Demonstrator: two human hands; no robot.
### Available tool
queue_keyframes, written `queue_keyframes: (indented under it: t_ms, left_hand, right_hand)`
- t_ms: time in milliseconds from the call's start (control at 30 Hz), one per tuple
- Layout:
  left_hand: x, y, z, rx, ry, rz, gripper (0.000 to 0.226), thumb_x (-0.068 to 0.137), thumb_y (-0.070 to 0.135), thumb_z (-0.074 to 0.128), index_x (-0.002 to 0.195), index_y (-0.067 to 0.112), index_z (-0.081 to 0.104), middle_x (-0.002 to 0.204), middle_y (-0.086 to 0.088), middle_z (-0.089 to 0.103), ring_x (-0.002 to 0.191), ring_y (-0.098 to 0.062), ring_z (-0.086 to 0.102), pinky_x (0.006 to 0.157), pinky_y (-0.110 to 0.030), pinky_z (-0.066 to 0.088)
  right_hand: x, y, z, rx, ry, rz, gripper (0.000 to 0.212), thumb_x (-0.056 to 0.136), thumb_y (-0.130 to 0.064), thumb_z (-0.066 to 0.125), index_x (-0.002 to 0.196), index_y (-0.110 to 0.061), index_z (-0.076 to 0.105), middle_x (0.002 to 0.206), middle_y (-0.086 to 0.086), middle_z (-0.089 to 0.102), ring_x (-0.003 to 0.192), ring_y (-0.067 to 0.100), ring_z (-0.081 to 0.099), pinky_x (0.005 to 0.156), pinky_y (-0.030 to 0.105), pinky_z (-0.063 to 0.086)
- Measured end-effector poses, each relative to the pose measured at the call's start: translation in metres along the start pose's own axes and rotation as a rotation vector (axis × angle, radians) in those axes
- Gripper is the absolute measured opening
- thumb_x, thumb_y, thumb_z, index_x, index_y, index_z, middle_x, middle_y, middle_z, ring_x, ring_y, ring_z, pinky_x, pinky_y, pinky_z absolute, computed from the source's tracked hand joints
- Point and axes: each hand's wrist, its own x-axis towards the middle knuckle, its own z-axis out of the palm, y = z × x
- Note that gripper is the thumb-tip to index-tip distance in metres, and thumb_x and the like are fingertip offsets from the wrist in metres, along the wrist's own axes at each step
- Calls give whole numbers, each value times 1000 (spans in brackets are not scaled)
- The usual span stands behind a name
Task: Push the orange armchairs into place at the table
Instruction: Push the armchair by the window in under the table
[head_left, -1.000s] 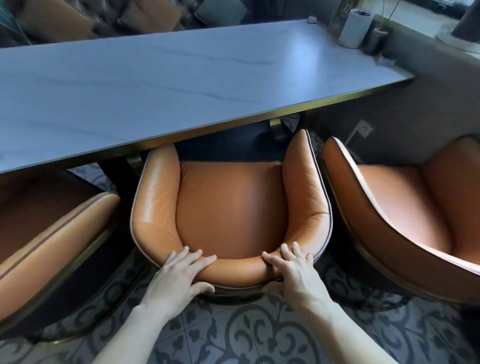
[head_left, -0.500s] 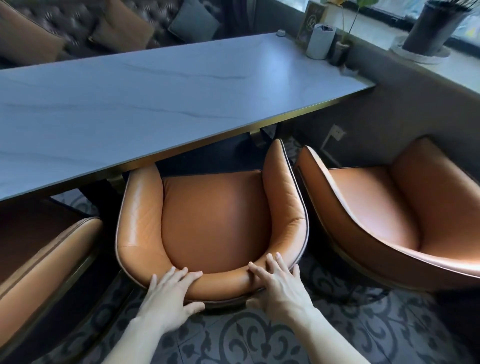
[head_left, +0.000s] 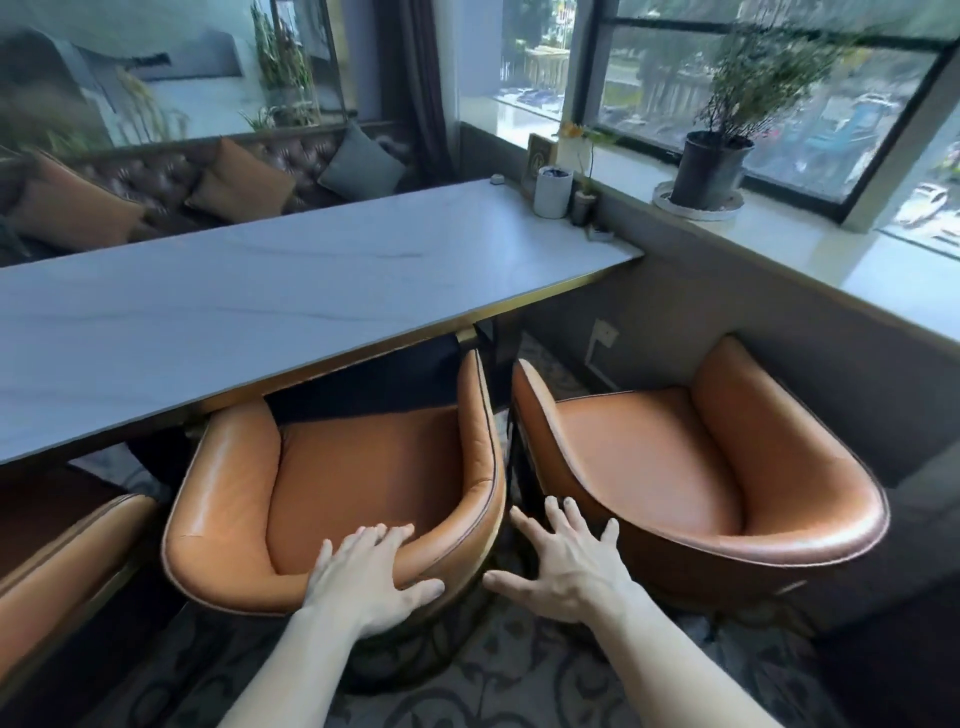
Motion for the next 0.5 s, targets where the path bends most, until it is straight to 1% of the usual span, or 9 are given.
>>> queue_keyframes:
  t_ms: [67, 200, 300, 467, 500]
  left_hand:
    - [-10, 43, -2, -7, 7, 5, 93, 70, 88, 40, 149, 44, 18, 160, 7, 21, 146, -18, 16, 119, -52, 9]
    - [-20, 128, -7, -6, 65, 55, 100, 66, 90, 40, 151, 43, 14, 162, 6, 15, 147, -19, 11, 119, -52, 6]
    - [-19, 182, -10, -9, 124, 116, 100, 66, 89, 42, 150, 45, 9, 163, 5, 9, 148, -20, 3, 119, -53, 1]
    - [3, 256, -9, 16, 208, 205, 102, 66, 90, 42, 149, 48, 1, 163, 3, -1, 148, -21, -8, 117, -56, -5]
    - [10, 269, -7, 20, 225, 219, 102, 66, 90, 42, 149, 48, -1, 163, 3, -4, 147, -21, -11, 117, -56, -6]
  right_hand:
    - [-20, 35, -18, -3, 10, 12, 109, 64, -101, 26, 154, -46, 1, 168, 7, -1, 153, 28, -7, 113, 73, 2]
    - [-51, 106, -44, -3, 52, 46, 110, 63, -101, 27, 154, -45, 3, 168, 7, 0, 153, 30, -6, 113, 74, 4]
    - [-65, 154, -55, 6, 94, 83, 111, 61, -102, 24, 154, -46, 2, 168, 6, 0, 153, 29, -6, 113, 73, 6]
    - [-70, 226, -71, -2, 134, 142, 113, 57, -104, 16, 153, -48, -3, 168, 6, -5, 153, 29, -8, 113, 73, 7]
    - [-68, 238, -74, 1, 141, 153, 112, 58, -104, 17, 153, -48, -3, 168, 6, -6, 153, 28, -9, 113, 73, 6]
